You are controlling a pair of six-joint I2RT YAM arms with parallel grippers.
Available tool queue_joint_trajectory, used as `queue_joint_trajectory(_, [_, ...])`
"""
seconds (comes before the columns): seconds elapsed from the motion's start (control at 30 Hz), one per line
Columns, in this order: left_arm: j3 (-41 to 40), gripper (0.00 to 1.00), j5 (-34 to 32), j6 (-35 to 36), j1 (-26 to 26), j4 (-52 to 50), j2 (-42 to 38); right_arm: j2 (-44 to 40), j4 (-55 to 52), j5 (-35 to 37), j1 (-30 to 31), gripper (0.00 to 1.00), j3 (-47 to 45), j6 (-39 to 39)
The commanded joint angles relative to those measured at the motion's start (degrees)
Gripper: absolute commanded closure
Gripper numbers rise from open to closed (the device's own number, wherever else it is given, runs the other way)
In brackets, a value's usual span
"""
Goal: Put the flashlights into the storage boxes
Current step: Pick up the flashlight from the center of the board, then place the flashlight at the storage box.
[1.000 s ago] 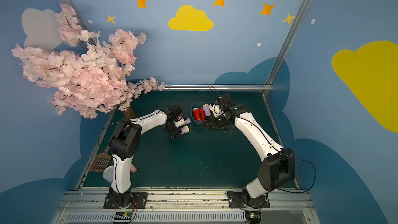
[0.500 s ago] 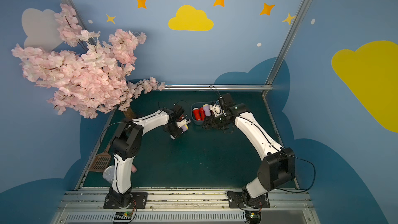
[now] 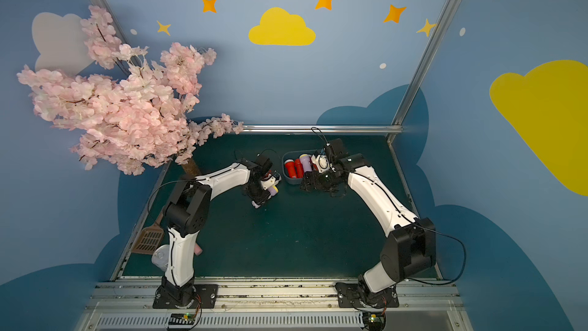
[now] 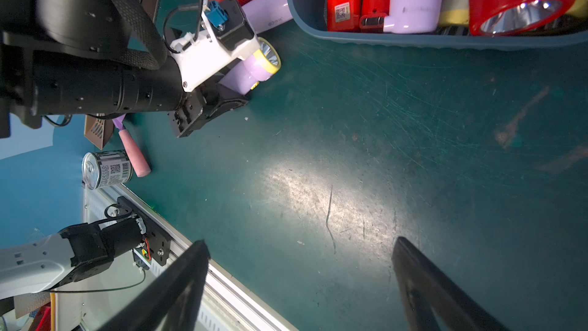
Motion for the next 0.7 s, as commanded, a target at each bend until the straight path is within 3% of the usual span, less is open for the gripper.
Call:
queue_joint_trajectory(0.0, [4.42,0.8,3.97,-3.16,-0.63,-4.45,-2.03,-1.39,0.46,-0.78,-0.57,0.1,-0.24,-0.33])
queue_joint_trajectory(0.33, [18.85,0.81,12.29,-11.42,-0.76,-5.14,0.71,-2.6,1.05,-0.74,-2.69,0.1,-0.79,-1.04])
queue_joint_trajectory(0.67, [40.71,0.76,22.01,-25.29,-0.72,-2.55,13.77,-3.46,1.96,-0.67,-3.73,0.1,-1.34,-1.21])
